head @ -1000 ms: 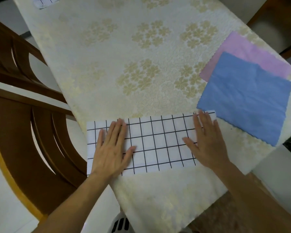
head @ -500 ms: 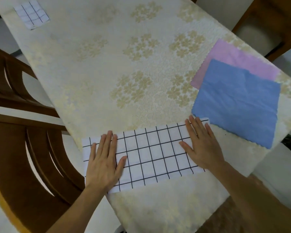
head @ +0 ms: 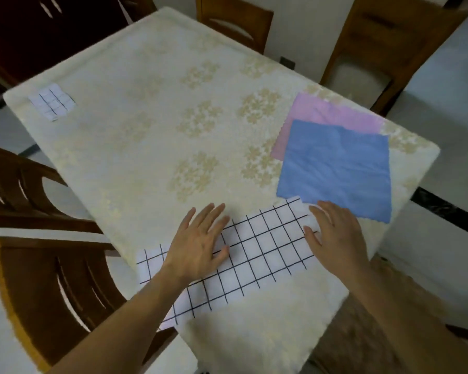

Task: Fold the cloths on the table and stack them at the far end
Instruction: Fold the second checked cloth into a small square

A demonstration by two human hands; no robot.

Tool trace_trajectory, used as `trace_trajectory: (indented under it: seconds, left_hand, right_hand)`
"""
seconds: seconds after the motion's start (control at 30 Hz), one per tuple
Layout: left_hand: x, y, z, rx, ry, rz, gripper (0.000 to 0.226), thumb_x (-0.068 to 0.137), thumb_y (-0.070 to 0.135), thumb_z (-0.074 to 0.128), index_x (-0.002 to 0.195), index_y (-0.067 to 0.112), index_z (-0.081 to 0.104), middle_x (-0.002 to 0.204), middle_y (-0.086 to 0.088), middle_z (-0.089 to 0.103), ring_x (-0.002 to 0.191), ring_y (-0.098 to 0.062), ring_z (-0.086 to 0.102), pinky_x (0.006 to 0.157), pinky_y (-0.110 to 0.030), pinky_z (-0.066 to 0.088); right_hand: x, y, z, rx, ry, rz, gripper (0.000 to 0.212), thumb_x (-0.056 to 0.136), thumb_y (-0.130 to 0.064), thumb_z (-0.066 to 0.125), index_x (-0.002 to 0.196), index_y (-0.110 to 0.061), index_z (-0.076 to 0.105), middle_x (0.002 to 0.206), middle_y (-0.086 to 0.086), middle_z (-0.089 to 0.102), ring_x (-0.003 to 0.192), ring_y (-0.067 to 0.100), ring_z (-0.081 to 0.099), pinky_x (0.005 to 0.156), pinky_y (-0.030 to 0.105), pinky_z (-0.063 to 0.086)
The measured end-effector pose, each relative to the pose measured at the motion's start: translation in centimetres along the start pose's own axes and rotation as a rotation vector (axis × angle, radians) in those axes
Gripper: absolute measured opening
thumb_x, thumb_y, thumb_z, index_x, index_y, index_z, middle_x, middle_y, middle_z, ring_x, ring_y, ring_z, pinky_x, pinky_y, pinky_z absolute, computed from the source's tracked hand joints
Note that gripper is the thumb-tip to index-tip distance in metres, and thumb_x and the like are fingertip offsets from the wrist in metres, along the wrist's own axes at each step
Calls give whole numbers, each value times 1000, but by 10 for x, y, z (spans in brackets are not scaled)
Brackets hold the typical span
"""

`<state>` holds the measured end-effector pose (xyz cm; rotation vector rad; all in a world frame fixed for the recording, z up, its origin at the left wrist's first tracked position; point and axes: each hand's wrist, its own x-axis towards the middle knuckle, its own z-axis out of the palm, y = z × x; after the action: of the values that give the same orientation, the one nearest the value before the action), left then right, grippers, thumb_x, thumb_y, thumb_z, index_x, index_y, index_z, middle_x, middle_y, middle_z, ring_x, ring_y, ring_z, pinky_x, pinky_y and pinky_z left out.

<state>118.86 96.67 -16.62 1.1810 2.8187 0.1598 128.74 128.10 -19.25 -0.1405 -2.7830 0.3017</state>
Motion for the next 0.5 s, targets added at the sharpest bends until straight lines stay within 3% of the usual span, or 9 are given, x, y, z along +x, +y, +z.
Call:
trace_trajectory:
  seconds: [0.17, 0.5]
  left_hand:
    - [70, 28, -5, 24, 46, 307, 57, 83, 46, 56, 133, 19, 58, 153, -6, 44, 142, -29, 39, 115, -54, 31]
    - [184, 63, 8, 134, 72, 851, 36, 73, 33, 65, 106, 20, 69, 147, -7, 51, 134, -30, 48, 114, -56, 31]
  right_hand:
    - [-18, 9, -14, -91, 61, 133, 34, 85, -28, 65, 108, -3, 69, 122, 20, 62, 103, 40, 60, 87, 49, 49]
    - [-38, -7, -28, -226, 2, 463, 22, 75, -32, 68, 88, -15, 73, 119, 8, 66, 92, 32, 63, 86, 40, 41]
